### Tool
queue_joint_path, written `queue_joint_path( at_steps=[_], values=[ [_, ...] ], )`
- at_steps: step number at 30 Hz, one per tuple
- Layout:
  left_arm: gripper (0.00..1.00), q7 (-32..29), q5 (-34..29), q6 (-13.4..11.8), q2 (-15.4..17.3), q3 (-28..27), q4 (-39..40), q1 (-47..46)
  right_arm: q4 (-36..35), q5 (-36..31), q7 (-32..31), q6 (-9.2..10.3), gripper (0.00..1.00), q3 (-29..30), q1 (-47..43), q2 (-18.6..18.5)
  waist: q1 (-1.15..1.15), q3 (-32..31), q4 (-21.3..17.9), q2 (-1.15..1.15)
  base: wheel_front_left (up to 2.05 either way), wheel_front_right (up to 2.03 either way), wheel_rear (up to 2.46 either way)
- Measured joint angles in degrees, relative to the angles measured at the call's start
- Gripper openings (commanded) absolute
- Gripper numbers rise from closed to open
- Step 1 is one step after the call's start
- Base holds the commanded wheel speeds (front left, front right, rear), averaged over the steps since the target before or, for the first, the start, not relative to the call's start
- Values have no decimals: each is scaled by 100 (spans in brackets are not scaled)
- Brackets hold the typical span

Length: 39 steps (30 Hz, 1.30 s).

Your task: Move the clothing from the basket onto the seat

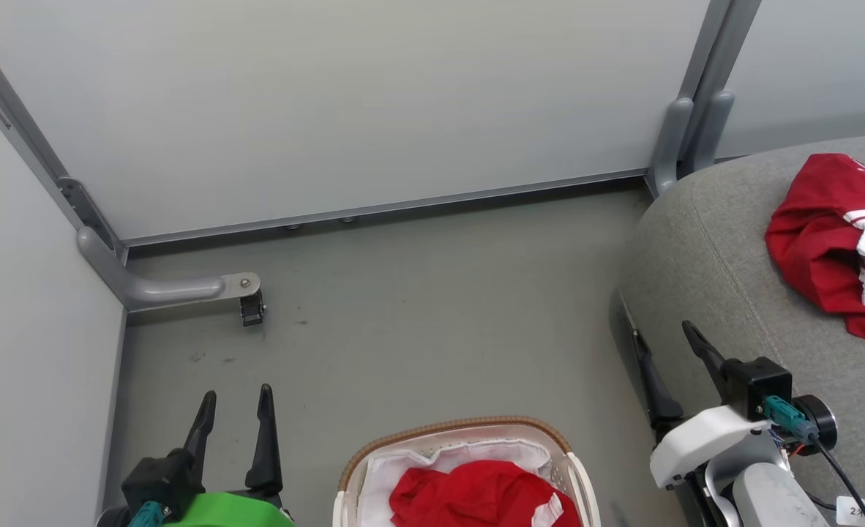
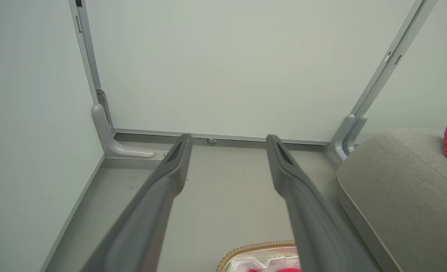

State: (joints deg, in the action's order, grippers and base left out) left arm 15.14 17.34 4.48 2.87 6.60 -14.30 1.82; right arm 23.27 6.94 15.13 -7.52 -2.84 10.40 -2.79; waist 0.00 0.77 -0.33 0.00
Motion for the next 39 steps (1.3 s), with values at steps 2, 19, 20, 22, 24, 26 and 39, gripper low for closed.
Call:
queue_joint_path(
  at_steps=[2,19,20,22,24,26,39],
  values=[
    [100,0,1,1,0,13,4,-14,-21,-1,0,0,100,53,4,2,0,25,-8,0,0,0,0],
    [100,1,-736,261,-11,1694,-1259,-1609,-475,-286,0,0,100,737,737,-2,0,1016,-254,0,0,0,0],
    [100,-1,-770,265,-13,1846,-1451,-1747,-506,-282,1,0,100,738,805,-3,0,1111,-283,0,0,0,0],
    [100,1,-789,267,-16,2090,-1796,-1998,-559,-266,1,0,100,721,927,-2,0,1292,-341,0,0,0,0],
    [100,0,-828,282,-16,2294,-2165,-2248,-602,-221,0,0,100,644,1061,-3,0,1502,-417,0,0,0,0],
    [100,0,-878,285,-18,2463,-2492,-2469,-642,-155,0,0,100,570,1184,-2,0,1699,-494,0,0,0,0],
    [100,0,-832,292,41,3830,-4281,-3583,-917,367,0,0,100,301,1741,-9,1,3122,-1123,0,0,0,0]
  ],
)
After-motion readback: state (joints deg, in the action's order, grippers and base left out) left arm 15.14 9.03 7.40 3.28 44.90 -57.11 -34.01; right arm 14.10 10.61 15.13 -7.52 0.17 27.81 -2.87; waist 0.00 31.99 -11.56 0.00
